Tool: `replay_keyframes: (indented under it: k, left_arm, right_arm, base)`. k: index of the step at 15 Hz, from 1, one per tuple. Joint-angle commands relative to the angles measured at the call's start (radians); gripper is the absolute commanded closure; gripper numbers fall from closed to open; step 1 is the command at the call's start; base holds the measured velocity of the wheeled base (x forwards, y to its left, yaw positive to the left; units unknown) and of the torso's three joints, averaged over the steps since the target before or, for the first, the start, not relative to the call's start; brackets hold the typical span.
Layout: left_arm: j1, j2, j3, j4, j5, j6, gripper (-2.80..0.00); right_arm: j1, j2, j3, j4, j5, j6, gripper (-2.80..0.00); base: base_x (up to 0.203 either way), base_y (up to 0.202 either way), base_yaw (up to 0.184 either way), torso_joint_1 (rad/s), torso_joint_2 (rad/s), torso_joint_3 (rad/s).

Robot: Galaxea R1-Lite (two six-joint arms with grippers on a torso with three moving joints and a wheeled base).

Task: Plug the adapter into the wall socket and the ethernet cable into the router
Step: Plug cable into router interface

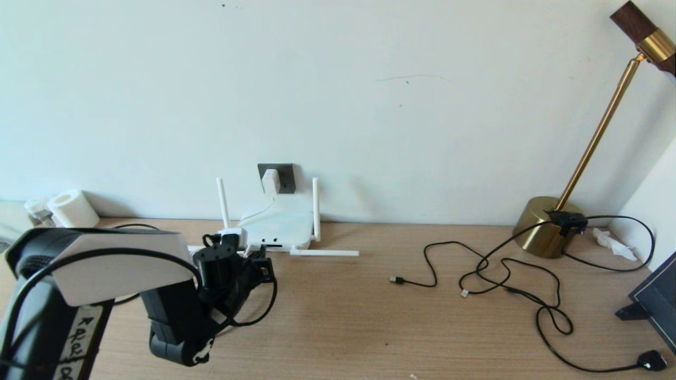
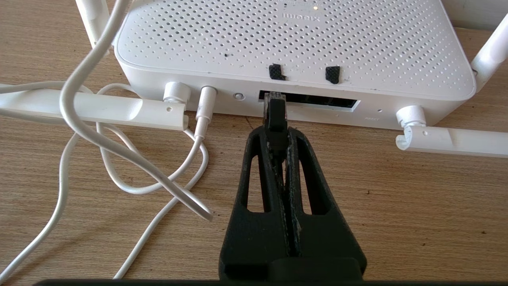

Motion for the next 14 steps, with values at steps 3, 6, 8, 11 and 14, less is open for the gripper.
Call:
replay_keyframes:
  k: [3,6,8,11,14]
  left_arm:
    - [0.0,0.006,-0.01,-0.007,0.001,0.0,0.0]
    - [0.0,0.008,-0.015,-0.004,0.001,0.001,0.0]
    - [0.0,0.009,-0.022,-0.004,0.0,0.001,0.0]
    - [0.0,0.009,-0.027,-0.002,0.0,0.001,0.0]
    - [0.0,0.008,-0.027,-0.002,0.001,0.001,0.0]
  right_arm:
    - [0.0,0.002,0.0,0.0,-0.001,0.0,0.0]
    - [0.0,0.002,0.0,0.0,-0.001,-0.001,0.0]
    - [0.0,0.002,0.0,0.0,-0.001,-0.001,0.0]
    - [0.0,0.002,0.0,0.0,-0.001,-0.001,0.0]
    - [0.0,0.002,0.0,0.0,-0.001,-0.001,0.0]
  base:
    - [0.0,0.0,0.0,0.0,0.0,0.0]
    - [0.0,0.0,0.0,0.0,0.0,0.0]
    - [0.0,0.0,0.0,0.0,0.0,0.0]
    - [0.0,0.0,0.0,0.0,0.0,0.0]
    - [0.0,0.0,0.0,0.0,0.0,0.0]
